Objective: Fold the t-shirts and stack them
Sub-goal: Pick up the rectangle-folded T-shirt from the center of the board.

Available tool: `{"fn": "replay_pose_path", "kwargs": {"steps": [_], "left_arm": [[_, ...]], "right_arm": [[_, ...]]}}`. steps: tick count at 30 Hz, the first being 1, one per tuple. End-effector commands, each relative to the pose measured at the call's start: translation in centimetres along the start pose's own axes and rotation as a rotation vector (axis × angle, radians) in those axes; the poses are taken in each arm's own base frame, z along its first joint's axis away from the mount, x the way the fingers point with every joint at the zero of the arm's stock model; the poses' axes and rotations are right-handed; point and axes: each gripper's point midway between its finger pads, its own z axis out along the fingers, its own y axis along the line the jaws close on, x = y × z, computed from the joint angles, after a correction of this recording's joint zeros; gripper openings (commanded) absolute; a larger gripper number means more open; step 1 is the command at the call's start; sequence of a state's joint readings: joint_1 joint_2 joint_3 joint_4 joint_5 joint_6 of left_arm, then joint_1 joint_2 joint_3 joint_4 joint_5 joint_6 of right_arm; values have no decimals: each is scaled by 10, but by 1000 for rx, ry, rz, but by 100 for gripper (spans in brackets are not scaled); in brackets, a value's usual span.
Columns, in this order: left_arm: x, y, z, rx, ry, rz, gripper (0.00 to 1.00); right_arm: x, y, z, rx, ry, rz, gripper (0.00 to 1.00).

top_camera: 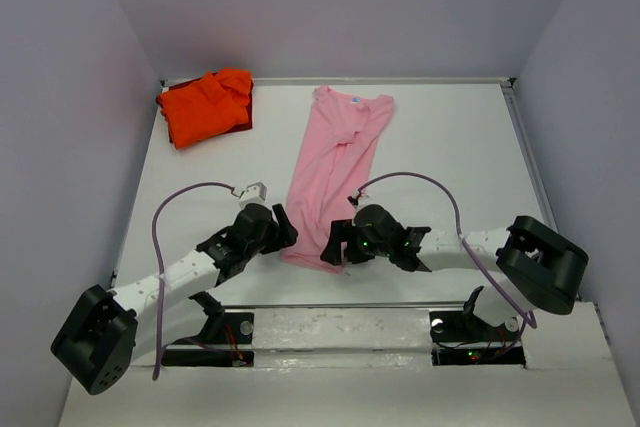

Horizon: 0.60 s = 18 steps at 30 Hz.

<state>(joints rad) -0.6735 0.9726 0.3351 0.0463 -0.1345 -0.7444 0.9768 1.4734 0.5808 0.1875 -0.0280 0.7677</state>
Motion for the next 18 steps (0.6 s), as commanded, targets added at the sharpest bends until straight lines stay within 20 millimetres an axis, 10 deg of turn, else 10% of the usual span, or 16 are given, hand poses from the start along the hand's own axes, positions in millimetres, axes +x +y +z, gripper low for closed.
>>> {"fn": "replay_pose_path", "kwargs": {"steps": [1,18], "left_arm": [[1,-7,0,28,10,11,74],[9,-12,5,47,62,57,60]], "right_arm": [[14,-15,2,78,33,3,81],[56,15,12,44,146,15,79]]}}
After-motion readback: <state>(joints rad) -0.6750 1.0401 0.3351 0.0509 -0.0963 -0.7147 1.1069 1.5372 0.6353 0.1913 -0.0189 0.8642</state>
